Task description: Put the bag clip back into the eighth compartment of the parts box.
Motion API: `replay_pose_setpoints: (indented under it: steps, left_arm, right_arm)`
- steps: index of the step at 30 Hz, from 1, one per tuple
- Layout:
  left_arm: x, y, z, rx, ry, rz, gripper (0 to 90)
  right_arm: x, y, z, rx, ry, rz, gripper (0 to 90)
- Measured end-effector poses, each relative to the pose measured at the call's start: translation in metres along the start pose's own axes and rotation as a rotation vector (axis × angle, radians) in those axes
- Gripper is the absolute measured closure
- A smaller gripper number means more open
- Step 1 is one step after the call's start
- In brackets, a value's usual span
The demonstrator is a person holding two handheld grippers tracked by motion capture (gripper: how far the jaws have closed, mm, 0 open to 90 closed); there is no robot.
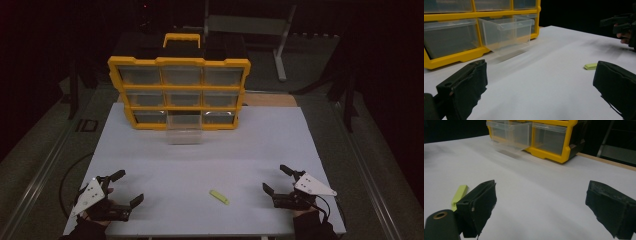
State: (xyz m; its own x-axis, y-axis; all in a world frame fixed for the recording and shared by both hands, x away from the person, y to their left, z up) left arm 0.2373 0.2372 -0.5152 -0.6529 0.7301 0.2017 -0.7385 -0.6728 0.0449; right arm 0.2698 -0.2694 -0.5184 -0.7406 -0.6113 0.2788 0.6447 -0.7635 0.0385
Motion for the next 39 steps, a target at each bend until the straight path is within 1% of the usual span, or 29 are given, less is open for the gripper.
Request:
replay_pose_setpoints:
  steps: [2,5,10,13,14,17,19,20,22,25,26,28,29,30,32,33,34,39]
  left_arm:
    - [0.001,0.0,0.0,-0.001,0.003,0.001,0.4]
    - [0.001,0.0,0.001,-0.002,0.006,0.0,0.4]
    - [0.001,0.0,0.001,0.0,0.011,0.0,0.4]
    - [0.001,0.0,0.001,-0.001,0.009,-0.002,0.4]
    - [0.001,0.0,0.001,-0.001,0.009,-0.003,0.4]
    - [0.001,0.0,0.001,0.001,0.012,-0.005,0.4]
    - [0.001,0.0,0.001,0.001,0.014,-0.006,0.4]
    - [0.001,0.0,0.001,0.001,0.015,-0.005,0.4]
    - [0.001,0.0,0.001,0.0,0.014,-0.006,0.4]
    - [0.001,0.0,0.001,0.001,0.015,-0.007,0.4]
    - [0.001,0.0,0.001,0.002,0.015,-0.007,0.4]
    - [0.001,0.0,0.001,0.002,0.016,-0.008,0.4]
    - [0.001,0.0,0.001,0.002,0.016,-0.008,0.4]
    - [0.001,0.0,0.001,0.002,0.016,-0.009,0.4]
    - [0.002,0.001,0.002,0.0,0.015,-0.011,0.4]
    - [0.001,0.002,0.002,-0.006,0.014,-0.014,0.4]
    - [0.001,0.002,0.002,-0.006,0.014,-0.015,0.4]
    - [0.001,0.002,0.002,-0.005,0.011,-0.015,0.4]
  right_arm:
    - [0.001,0.0,0.001,-0.003,0.0,-0.002,10.1]
    - [0.0,-0.001,0.001,-0.007,-0.018,0.0,10.0]
    - [-0.001,-0.002,0.003,0.004,-0.047,-0.003,10.0]
    - [0.0,-0.001,0.004,-0.008,-0.047,0.001,10.0]
    - [0.0,-0.001,0.004,-0.009,-0.048,-0.008,10.0]
    - [0.001,0.0,0.006,-0.015,-0.047,-0.008,10.0]
    - [0.002,-0.001,0.008,-0.015,-0.05,0.003,10.0]
    - [0.002,-0.002,0.009,-0.006,-0.059,0.0,10.0]
    - [0.003,-0.003,0.013,-0.018,-0.062,-0.003,10.0]
    - [0.006,-0.004,0.02,-0.017,-0.055,-0.006,10.0]
    - [0.007,-0.004,0.022,-0.024,-0.056,-0.011,9.9]
    - [0.009,-0.004,0.027,-0.04,-0.055,-0.006,10.0]
    - [0.009,-0.004,0.027,-0.04,-0.055,-0.006,10.0]
    - [0.01,-0.005,0.031,-0.033,-0.064,0.005,10.0]
    - [0.011,-0.006,0.032,-0.031,-0.068,0.001,10.0]
    - [0.011,-0.006,0.035,-0.025,-0.071,0.0,9.9]
    - [0.011,-0.008,0.039,-0.028,-0.07,0.011,10.0]
    - [0.011,-0.013,0.05,-0.015,-0.08,0.018,10.0]
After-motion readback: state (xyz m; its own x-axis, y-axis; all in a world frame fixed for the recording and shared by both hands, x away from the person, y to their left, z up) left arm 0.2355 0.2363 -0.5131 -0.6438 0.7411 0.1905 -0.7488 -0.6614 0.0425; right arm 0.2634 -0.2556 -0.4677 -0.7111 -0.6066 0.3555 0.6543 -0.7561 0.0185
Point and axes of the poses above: each handheld gripper's, and its own axes: x roughly backward along the jaws, z roughly out of its top, y roughly to its right, the point moved 4 cm from there along -x, roughly forward along the jaws, and after that the axes turned 2 degrees about -z, right-handed, at the moved point
